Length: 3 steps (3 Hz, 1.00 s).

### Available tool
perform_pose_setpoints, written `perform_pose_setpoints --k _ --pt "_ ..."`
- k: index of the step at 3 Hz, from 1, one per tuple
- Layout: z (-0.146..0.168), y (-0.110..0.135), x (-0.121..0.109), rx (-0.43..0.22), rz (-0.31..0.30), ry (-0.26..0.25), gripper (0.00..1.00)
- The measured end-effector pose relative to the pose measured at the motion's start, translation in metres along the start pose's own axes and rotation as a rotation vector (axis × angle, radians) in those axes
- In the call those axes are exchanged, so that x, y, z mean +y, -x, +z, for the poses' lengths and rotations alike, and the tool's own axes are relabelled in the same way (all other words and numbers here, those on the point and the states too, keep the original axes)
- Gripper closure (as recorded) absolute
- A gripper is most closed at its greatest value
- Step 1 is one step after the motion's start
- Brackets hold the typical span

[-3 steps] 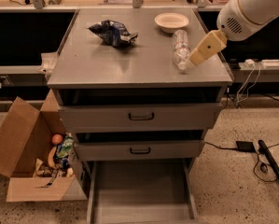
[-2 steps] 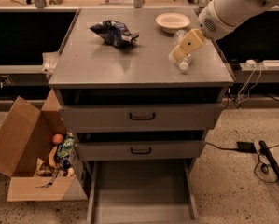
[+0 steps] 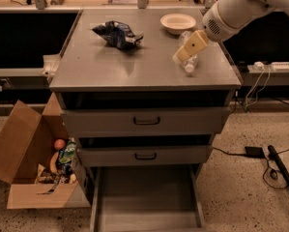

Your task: Place water bottle into bottom drawer

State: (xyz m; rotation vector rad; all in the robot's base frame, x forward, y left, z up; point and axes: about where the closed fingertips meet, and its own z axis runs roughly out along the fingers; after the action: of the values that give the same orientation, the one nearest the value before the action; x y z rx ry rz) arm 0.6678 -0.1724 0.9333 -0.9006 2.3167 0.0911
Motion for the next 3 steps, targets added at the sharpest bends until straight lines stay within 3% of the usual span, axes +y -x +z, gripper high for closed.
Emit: perform_pose_setpoints --k 2,3 --pt "0.034 0.013 -0.033 -0.011 0.232 -0.054 0.00" --pt "0.048 0.017 -0.041 -0.002 0.287 -0.065 0.00"
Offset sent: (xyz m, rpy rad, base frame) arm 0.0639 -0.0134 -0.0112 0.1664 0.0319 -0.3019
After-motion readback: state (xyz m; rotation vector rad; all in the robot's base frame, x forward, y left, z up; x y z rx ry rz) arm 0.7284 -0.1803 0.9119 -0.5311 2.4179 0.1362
